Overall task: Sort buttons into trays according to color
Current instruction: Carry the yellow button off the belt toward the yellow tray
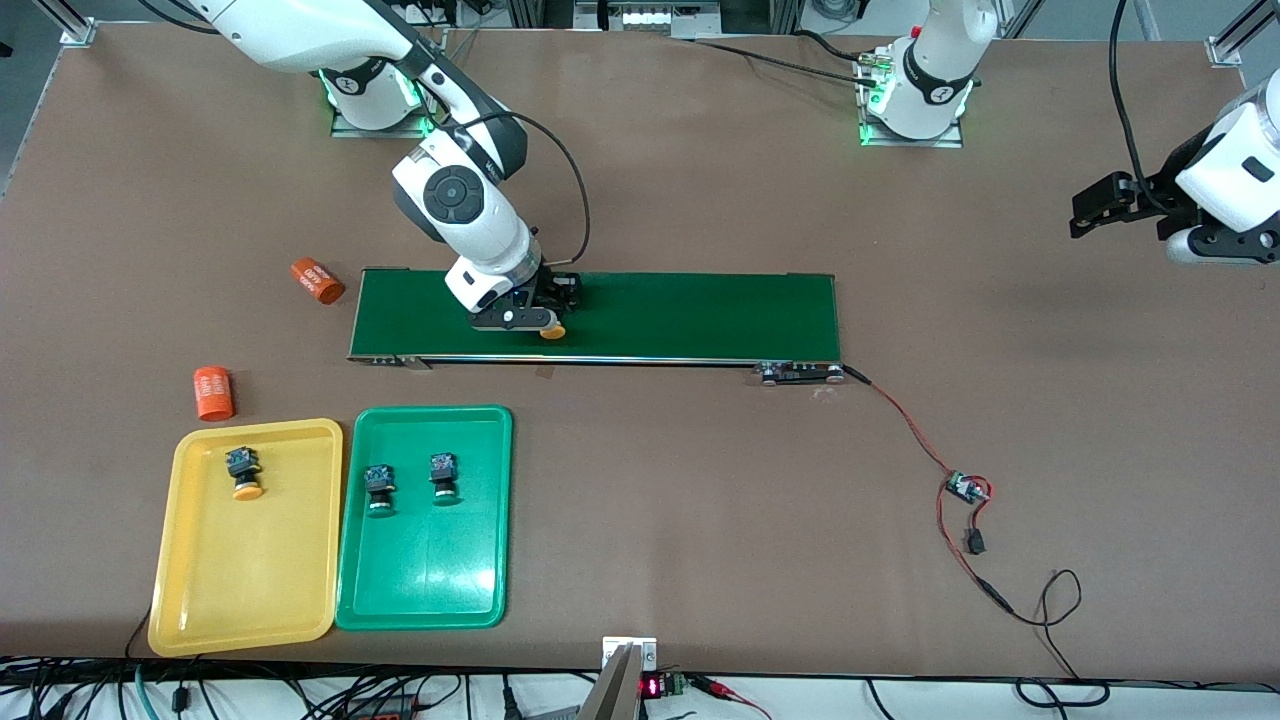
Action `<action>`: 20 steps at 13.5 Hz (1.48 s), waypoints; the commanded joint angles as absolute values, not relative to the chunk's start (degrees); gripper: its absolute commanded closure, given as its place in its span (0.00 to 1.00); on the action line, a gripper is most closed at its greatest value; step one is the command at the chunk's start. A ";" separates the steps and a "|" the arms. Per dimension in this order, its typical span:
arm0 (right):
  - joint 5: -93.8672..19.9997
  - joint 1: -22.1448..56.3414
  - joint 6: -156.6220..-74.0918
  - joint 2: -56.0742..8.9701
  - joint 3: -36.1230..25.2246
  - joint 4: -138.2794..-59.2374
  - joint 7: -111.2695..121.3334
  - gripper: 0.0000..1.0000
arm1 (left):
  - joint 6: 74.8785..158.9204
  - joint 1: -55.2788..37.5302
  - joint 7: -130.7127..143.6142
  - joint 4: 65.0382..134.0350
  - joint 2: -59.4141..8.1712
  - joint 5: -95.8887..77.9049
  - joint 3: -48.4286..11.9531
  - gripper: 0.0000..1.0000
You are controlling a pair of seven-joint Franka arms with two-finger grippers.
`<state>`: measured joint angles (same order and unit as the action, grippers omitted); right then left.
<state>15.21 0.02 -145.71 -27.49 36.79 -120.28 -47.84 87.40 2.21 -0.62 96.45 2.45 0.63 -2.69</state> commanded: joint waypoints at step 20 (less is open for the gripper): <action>17.58 -2.20 -128.58 -31.46 15.75 -95.54 -9.87 0.91 | 86.31 1.58 -0.88 95.63 2.81 2.02 -3.25 0.00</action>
